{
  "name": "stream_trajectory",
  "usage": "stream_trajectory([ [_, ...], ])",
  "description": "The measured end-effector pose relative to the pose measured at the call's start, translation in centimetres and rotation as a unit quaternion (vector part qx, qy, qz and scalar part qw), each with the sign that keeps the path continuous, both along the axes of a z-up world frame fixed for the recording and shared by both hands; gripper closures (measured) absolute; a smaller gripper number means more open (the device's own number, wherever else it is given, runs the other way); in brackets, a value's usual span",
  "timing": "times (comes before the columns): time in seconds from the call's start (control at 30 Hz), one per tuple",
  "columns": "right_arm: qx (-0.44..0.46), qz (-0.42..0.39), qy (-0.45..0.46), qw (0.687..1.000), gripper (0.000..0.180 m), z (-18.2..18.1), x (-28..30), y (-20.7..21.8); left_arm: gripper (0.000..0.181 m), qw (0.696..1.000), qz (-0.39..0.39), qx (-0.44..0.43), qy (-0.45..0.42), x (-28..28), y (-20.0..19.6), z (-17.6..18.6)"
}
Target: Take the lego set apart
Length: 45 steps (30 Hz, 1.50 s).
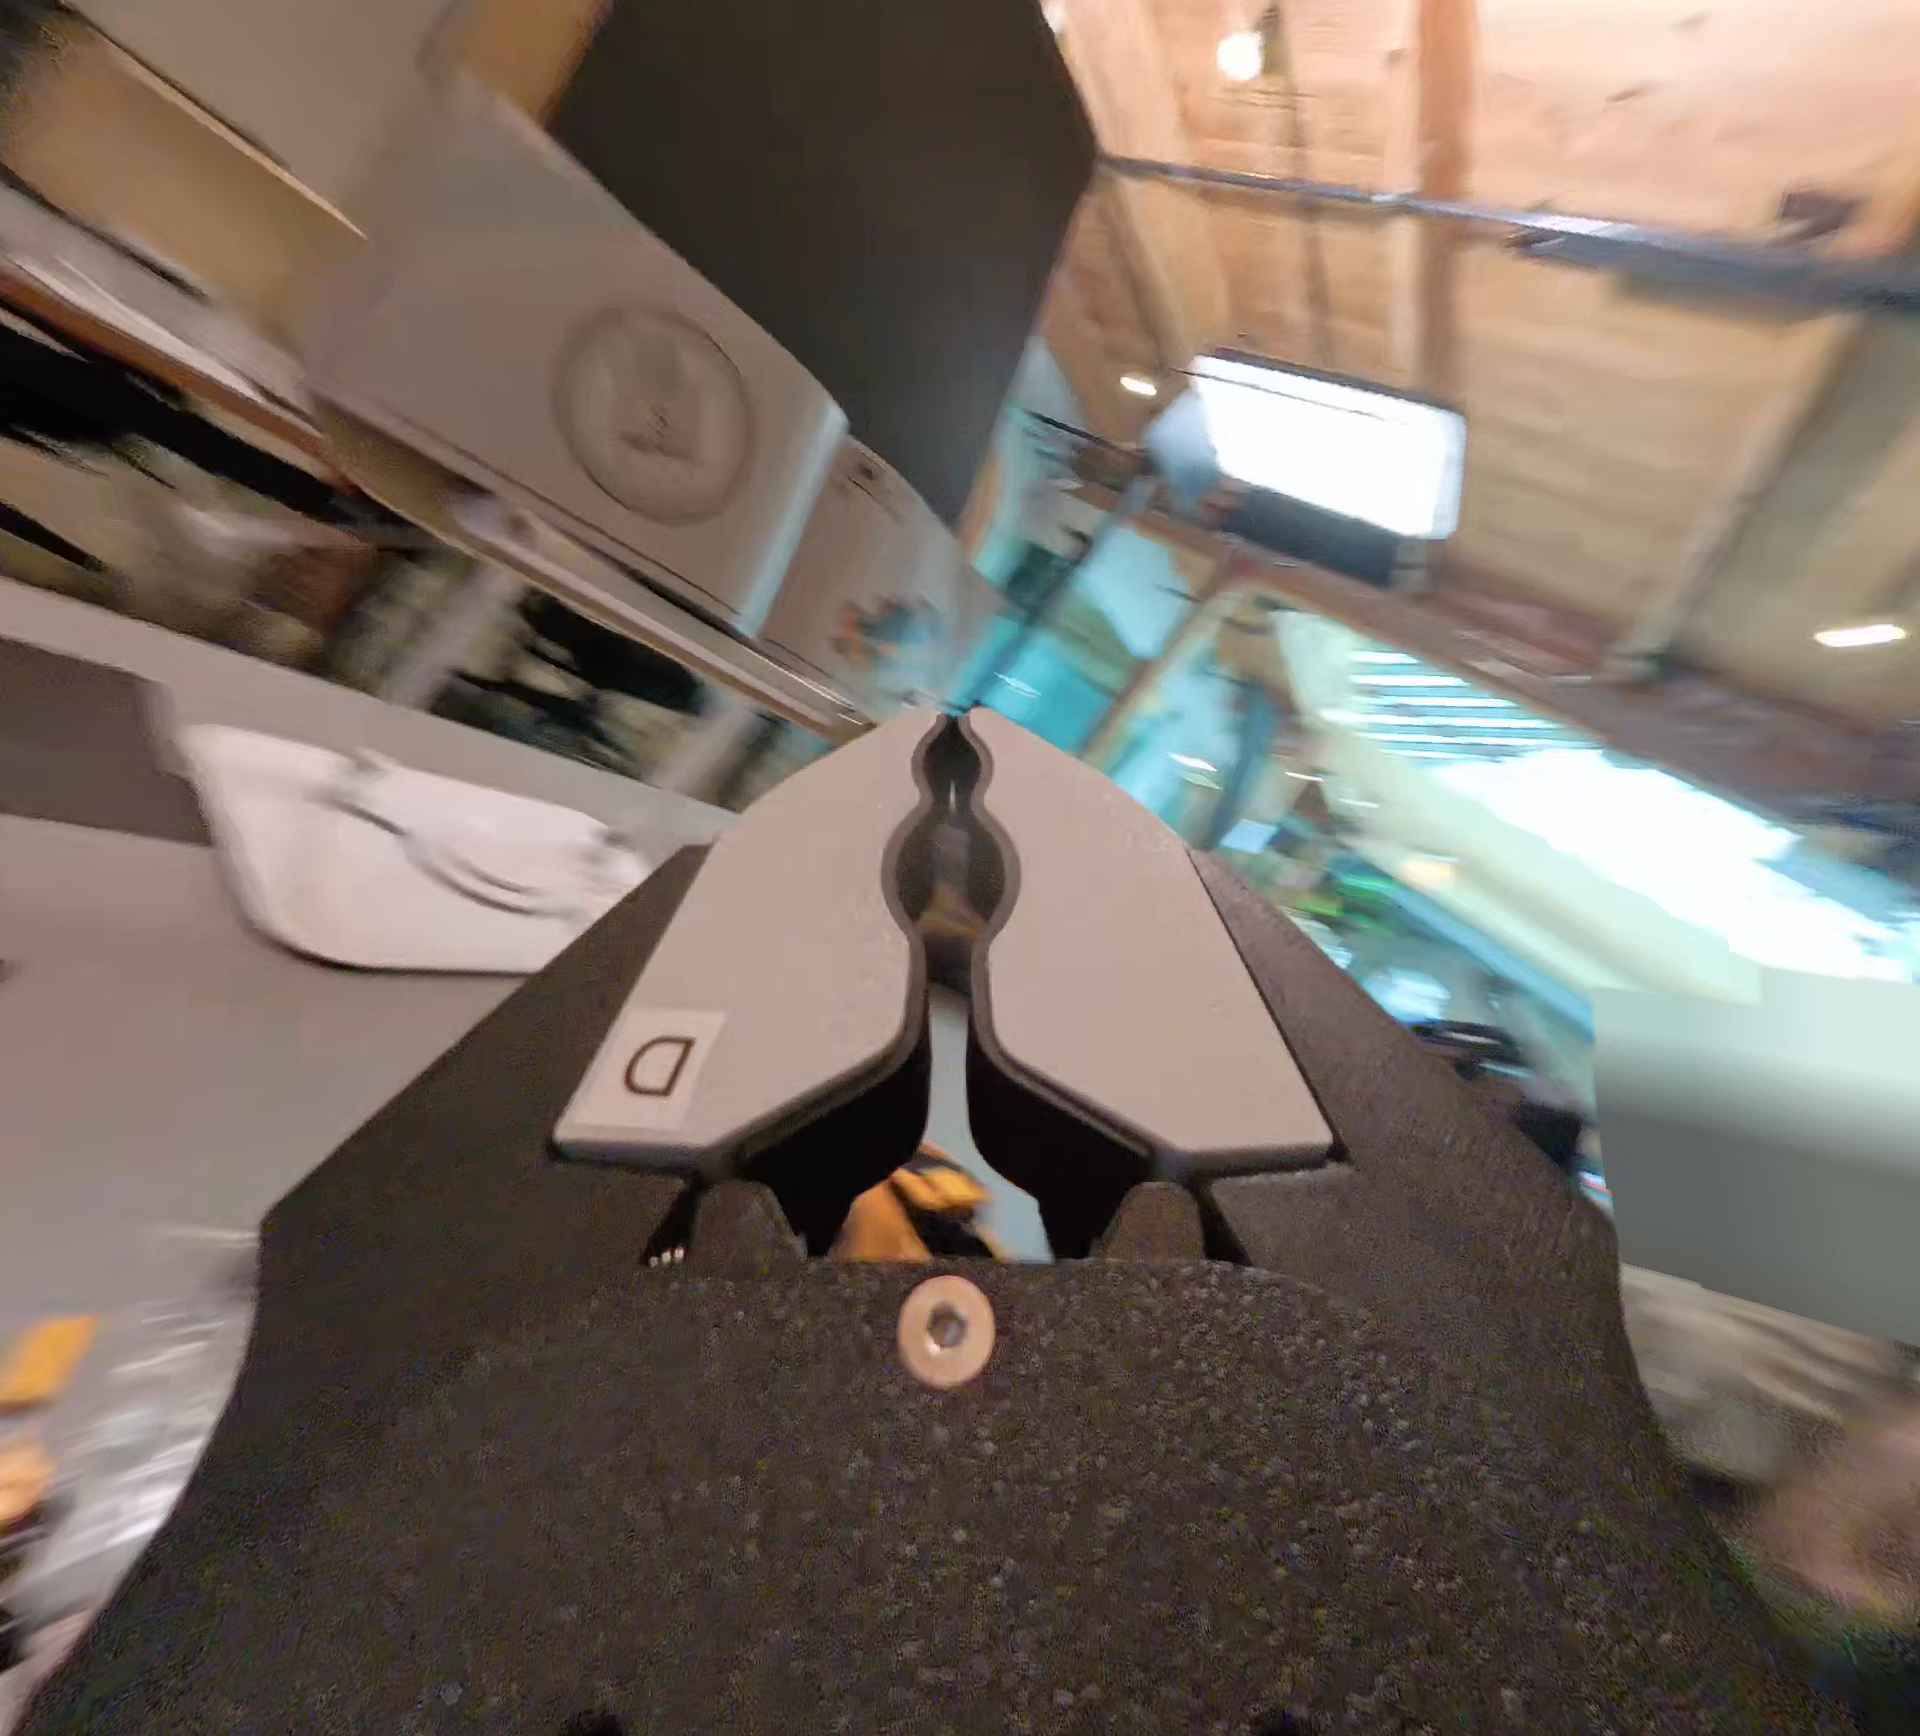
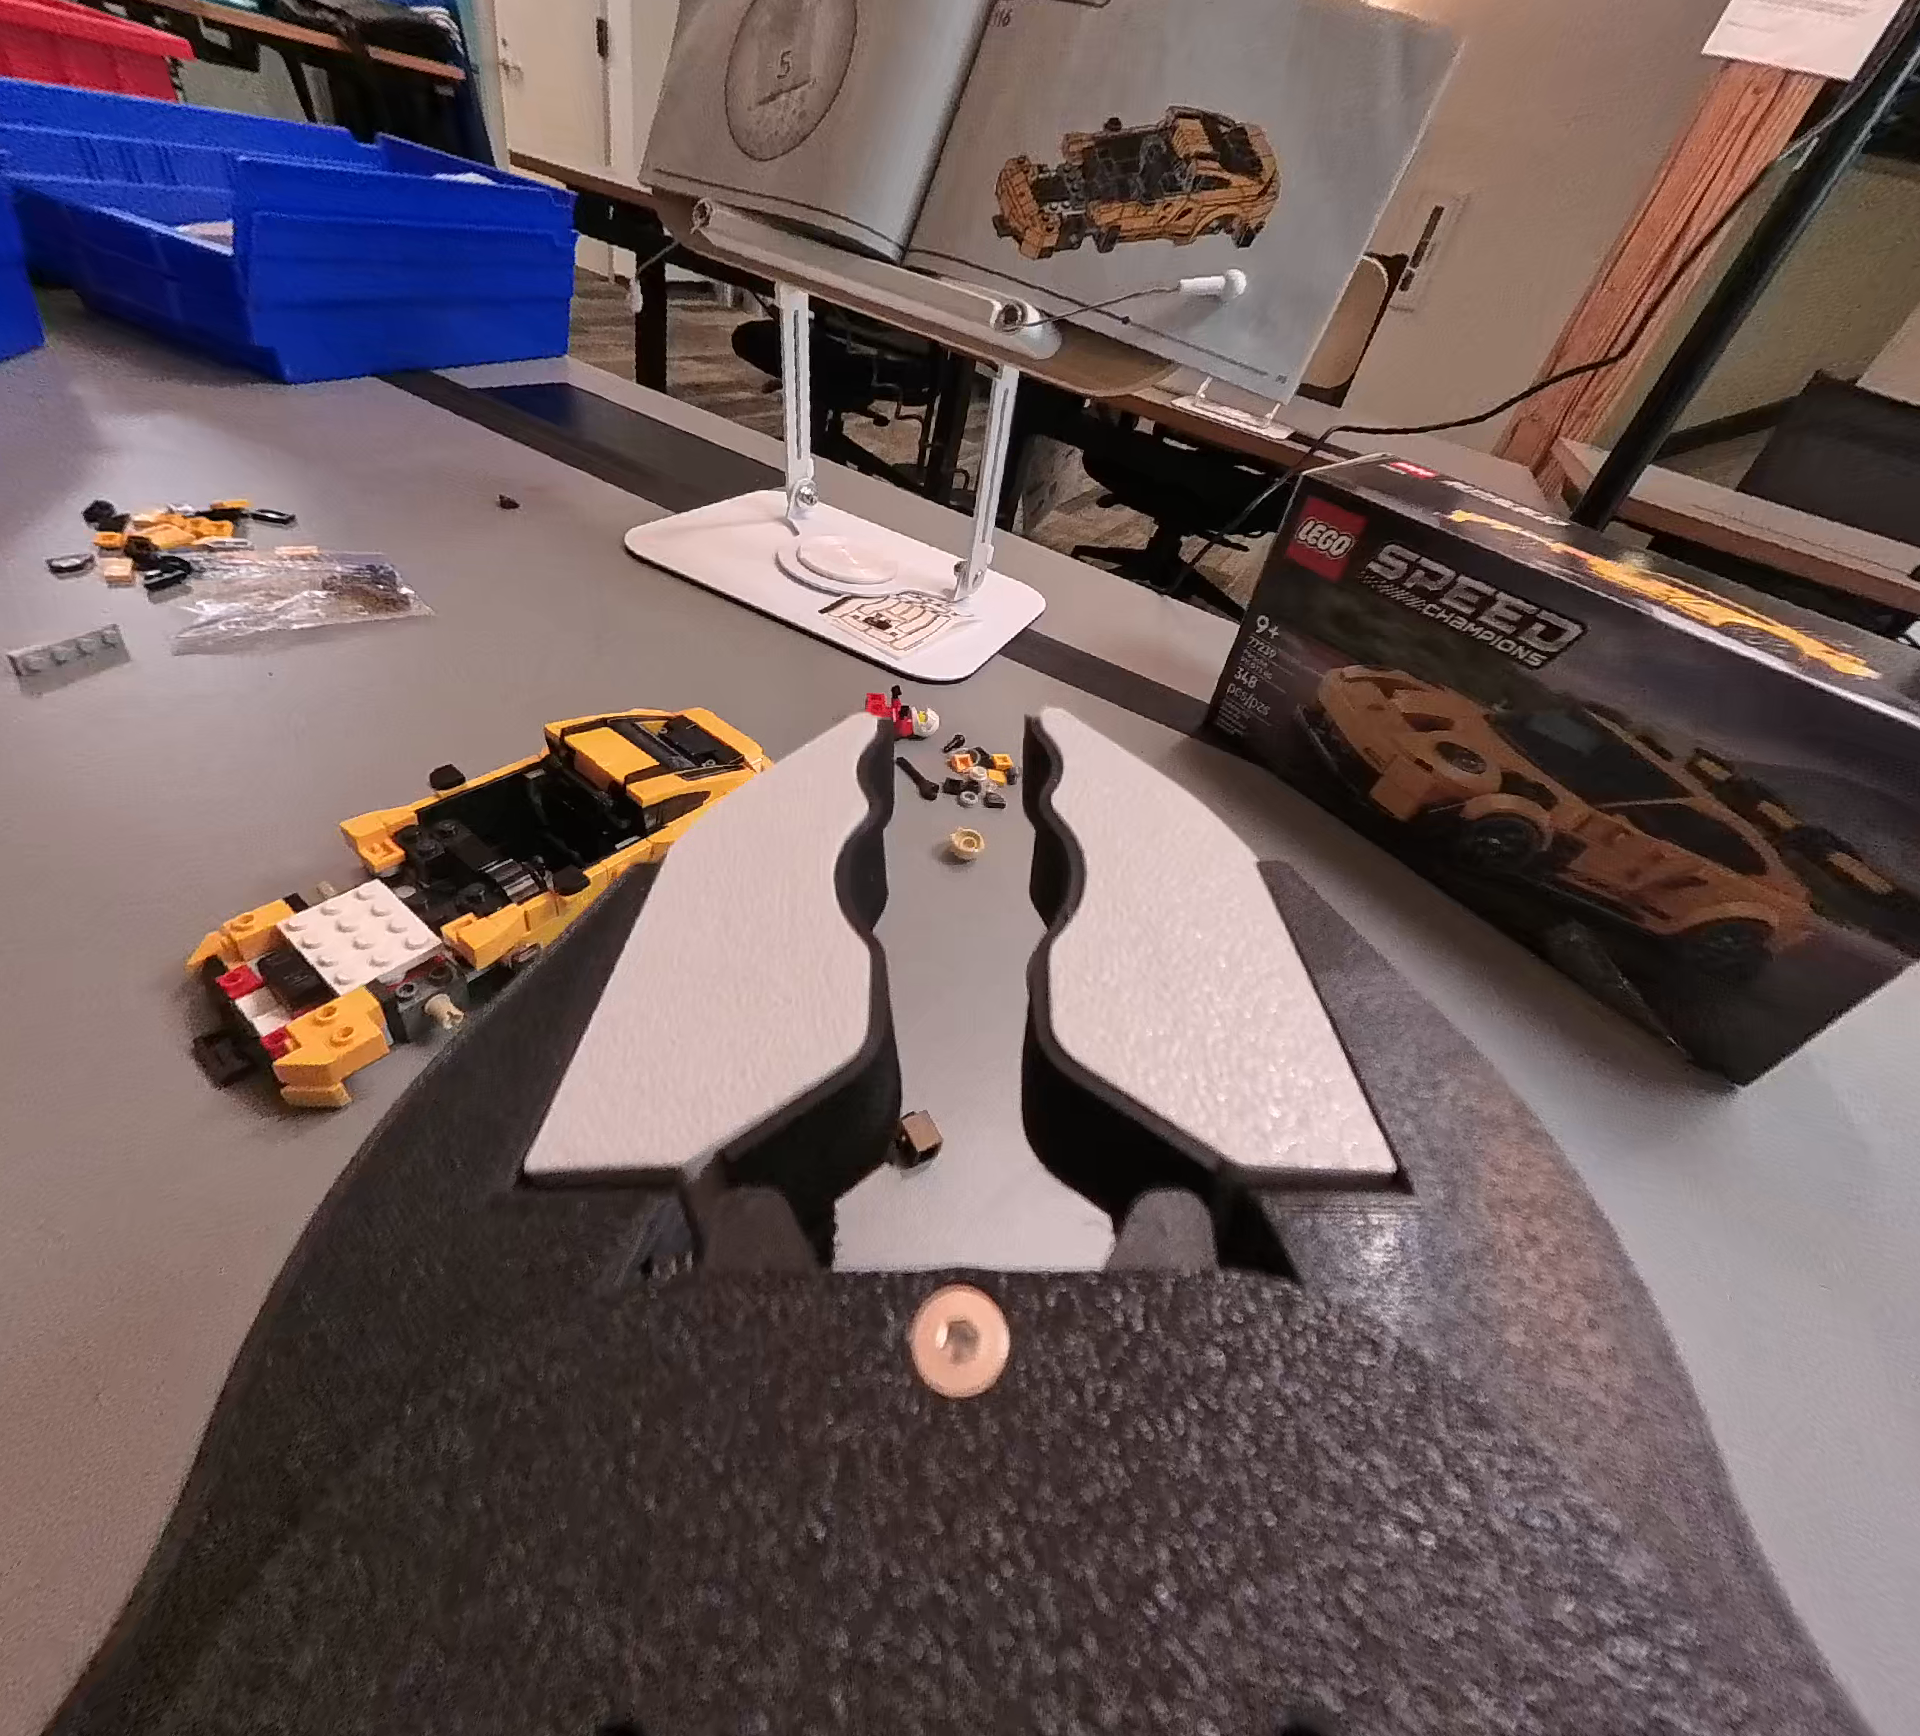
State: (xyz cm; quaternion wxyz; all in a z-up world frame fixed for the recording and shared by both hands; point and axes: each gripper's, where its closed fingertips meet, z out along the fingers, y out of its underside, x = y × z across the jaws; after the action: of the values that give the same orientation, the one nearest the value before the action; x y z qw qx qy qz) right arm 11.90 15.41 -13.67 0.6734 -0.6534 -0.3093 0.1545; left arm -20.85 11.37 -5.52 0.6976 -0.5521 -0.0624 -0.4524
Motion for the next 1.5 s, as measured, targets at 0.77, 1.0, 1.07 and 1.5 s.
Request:
stream_trajectory([
  [0.77, 0.008, 0.014, -0.019, 1.0, 0.16, -0.3, -0.2, -0.2, 0.181, 0.889, 0.188, 0.065, 0.413, -1.1, 0.6, -3.2],
  [1.0, 0.015, 0.007, -0.028, 0.999, 0.16, -0.3, 0.1, -0.1, 0.181, 0.853, 0.06, -0.133, 0.502, -0.1, 0.5, -9.8],
  [1.07, 0.015, 0.006, -0.03, 0.999, 0.16, -0.3, 0.1, -0.1, 0.173, 0.835, 0.008, -0.198, 0.514, -0.1, -0.7, -12.0],
  [1.5, 0.013, 0.017, -0.036, 0.999, 0.16, -0.4, -0.2, -0.3, 0.15, 0.748, -0.113, -0.364, 0.543, 0.9, -3.9, -20.1],
])
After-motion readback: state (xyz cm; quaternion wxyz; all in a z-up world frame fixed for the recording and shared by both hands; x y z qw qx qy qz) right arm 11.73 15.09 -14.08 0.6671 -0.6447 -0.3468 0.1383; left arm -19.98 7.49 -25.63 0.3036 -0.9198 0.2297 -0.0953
